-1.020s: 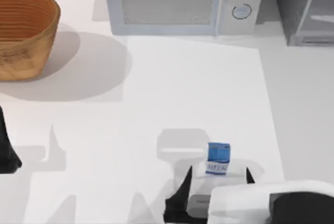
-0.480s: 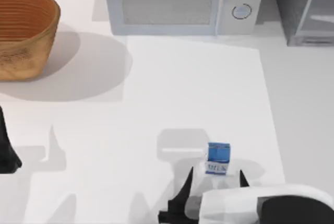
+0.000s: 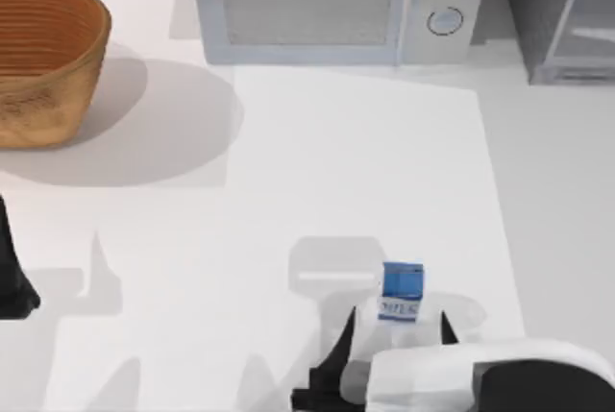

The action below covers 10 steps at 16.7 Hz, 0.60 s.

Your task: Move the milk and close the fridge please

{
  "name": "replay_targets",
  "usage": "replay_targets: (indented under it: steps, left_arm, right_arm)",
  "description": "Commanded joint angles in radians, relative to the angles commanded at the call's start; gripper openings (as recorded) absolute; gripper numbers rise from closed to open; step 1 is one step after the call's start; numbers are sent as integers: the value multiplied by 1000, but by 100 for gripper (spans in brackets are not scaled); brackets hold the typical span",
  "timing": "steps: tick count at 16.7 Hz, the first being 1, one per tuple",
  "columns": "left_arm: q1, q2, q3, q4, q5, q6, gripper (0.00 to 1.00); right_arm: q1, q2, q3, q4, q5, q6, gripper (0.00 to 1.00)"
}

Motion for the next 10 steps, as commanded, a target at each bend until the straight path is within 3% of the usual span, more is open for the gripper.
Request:
replay_targets:
  steps: [10]
  left_arm:
    - [0,0,0,0,0,0,100]
  right_arm:
    - [-57,2,4,3,-57,-5,100]
